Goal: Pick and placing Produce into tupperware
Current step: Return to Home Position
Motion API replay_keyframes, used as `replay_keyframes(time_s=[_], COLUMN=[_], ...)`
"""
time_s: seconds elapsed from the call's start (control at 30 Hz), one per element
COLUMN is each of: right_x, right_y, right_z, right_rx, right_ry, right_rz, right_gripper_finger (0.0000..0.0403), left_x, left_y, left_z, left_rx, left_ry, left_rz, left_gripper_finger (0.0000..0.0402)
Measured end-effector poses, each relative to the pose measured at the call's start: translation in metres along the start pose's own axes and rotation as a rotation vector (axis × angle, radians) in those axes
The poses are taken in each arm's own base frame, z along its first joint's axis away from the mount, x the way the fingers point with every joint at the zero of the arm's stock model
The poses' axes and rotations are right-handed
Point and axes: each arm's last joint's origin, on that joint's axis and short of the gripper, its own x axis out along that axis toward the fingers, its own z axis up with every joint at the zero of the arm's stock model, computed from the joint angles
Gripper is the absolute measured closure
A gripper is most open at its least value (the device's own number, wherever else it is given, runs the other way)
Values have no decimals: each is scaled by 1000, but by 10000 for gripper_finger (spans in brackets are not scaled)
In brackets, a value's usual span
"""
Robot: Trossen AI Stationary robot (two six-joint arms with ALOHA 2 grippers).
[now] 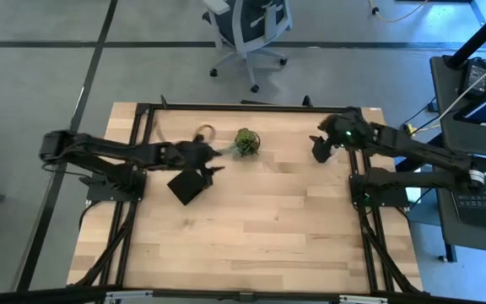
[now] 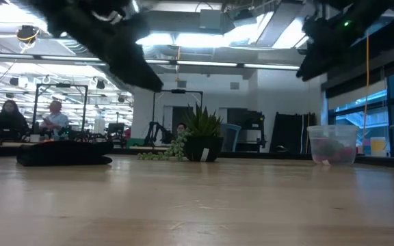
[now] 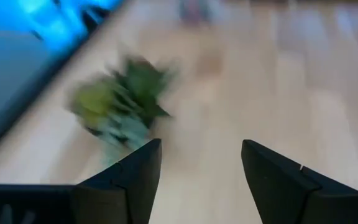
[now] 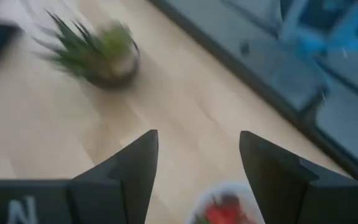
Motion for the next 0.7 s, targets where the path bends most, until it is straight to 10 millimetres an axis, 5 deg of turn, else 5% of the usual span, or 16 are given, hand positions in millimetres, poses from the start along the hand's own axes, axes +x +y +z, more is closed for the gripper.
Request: replay_keyframes(time_s=[0.3,0.7], right_x=[6,14], right_y=[-1,-19], right_z=[-43,-93], right_rx=[-43,27], right_ry=[-363,-468], right_rz=[68,8], right_gripper_finger=[176,176], left_x=[-48,-66], left_y=[28,46], left_z=[-48,-102], left_rx=[-164,-221], left_ry=[-354,-426], left_rz=[254,342], left_gripper_finger=[188,188])
